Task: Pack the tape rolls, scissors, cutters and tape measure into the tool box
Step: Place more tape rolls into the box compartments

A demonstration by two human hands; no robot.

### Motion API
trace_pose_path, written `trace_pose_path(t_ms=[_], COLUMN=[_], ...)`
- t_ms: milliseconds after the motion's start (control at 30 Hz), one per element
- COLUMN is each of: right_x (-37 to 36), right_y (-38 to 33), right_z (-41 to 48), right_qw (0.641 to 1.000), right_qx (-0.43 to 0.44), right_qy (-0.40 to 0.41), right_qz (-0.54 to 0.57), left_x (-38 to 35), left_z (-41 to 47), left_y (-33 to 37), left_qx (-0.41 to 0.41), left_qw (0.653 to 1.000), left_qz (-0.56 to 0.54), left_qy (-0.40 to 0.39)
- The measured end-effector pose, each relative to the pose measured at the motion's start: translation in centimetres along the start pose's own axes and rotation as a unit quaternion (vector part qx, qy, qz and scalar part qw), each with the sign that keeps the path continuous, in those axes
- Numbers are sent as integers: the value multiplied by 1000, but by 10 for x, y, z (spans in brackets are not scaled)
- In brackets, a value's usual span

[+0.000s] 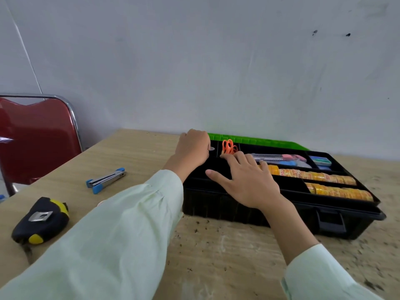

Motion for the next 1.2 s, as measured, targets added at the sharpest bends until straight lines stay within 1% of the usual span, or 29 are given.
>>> trace_pose_path(t_ms=[67,133,167,267,333,400,467,567,700,733,800,867,933,1000,1067,1200], right_x=[0,-1,-1,0,0,1,4,7,-1,-2,-3,-3,-4,-3,-3,-3], right_y=[0,1,1,1,0,-1,-3,-13,-22,-22,-20,-20,-20,-20,-20,-20], right_z=[1,1,0,0,0,0,2,6,5,5,5,5,5,5,5,4], right_qw=[1000,1000,1000,1000,1000,1000,1000,999,999,1000,1000,1000,1000,1000,1000,1000], right_qx=[1,4,5,6,6,2,-11,-11,8,8,5,2,2,3,4,5], right_qy=[2,4,6,7,1,-8,-18,-15,-14,-9,0,0,0,1,1,1], right_qz=[0,-2,-3,-1,3,8,17,38,31,25,20,19,17,17,14,21], left_x=[-2,-3,-2,9,17,18,13,7,6,6,1,-7,-12,-15,-15,-11], left_z=[2,1,-1,-17,-38,-62,-80,-103,-138,-146,-159,-168,-173,-175,-175,-170], left_y=[-1,-5,-7,-18,-30,-45,-59,-81,-121,-130,-143,-151,-153,-153,-154,-147], left_qx=[0,2,2,4,25,62,82,109,216,249,306,338,344,331,307,249], left_qw=[1000,999,997,985,972,961,960,971,966,961,951,941,939,943,950,951], left_qz=[-2,-40,-69,-156,-194,-218,-219,-166,-78,-49,-3,0,-13,-17,-49,-163], left_qy=[-18,-36,-26,70,132,158,151,135,121,108,48,-9,-29,-23,5,84])
Point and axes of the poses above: each hand's wrist, its own z-axis towards the middle knuckle, its own x-axis out of the back of the hand, y = z × x, the point moved 5 cm from there along z, towards the middle knuckle, and after that the axes turned 6 degrees about -y, right-handed, at the moved point
